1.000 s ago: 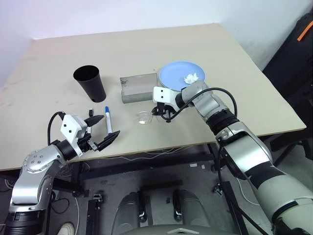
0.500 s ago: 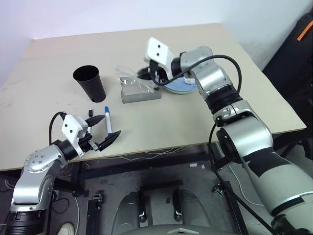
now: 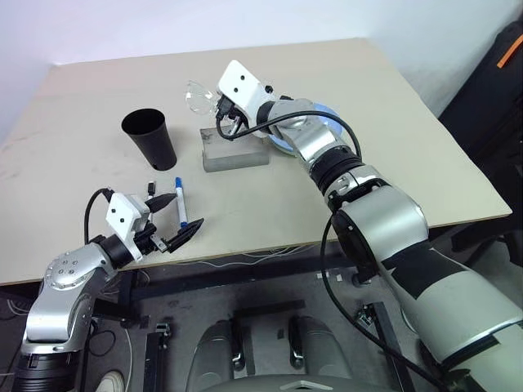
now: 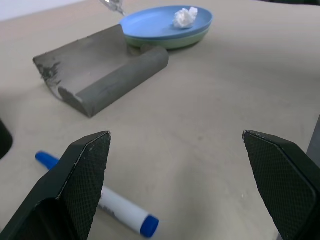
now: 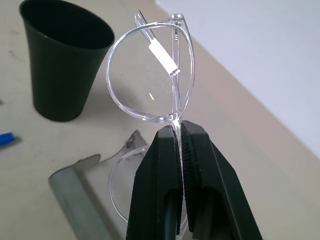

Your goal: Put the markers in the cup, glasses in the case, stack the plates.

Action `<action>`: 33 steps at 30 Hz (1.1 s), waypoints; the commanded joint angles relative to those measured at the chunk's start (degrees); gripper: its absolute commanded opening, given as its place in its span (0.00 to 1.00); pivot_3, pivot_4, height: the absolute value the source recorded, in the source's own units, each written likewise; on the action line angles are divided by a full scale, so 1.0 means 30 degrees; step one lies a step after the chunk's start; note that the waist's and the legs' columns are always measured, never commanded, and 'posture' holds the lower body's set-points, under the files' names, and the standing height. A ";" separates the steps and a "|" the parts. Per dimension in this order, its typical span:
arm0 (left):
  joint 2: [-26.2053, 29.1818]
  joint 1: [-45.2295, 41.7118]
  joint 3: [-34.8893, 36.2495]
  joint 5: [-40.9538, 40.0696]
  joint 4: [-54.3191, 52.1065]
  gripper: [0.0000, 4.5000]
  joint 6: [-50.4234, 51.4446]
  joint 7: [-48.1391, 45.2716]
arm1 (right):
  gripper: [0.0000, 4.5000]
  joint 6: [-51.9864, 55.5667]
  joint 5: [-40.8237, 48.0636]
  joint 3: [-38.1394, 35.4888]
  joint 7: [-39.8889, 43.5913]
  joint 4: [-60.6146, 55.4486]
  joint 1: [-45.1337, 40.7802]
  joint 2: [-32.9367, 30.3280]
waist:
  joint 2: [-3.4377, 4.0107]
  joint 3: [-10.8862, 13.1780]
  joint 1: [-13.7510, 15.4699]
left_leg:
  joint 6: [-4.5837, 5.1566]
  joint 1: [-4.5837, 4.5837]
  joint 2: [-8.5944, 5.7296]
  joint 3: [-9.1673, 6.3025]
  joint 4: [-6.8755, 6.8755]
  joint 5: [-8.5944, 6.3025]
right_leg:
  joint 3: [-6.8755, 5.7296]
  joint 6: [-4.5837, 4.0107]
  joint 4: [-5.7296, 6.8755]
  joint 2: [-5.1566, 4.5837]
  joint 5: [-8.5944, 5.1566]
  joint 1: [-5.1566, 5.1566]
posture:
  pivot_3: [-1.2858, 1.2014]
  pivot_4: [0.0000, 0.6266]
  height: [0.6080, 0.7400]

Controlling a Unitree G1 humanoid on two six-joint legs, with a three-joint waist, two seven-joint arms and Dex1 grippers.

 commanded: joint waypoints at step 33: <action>0.0130 0.0815 0.1157 -0.0074 -0.1819 0.99 -0.0379 0.0851 | 0.00 -0.1852 -0.7283 0.3991 -0.7899 0.1026 0.2668 0.0323 | -0.0002 -0.0001 -0.0023 | -0.0014 0.0006 0.0001 -0.0003 0.0000 0.0014 | -0.0001 -0.0003 0.0015 0.0005 -0.0003 0.0001 | 0.52 0.24 1.00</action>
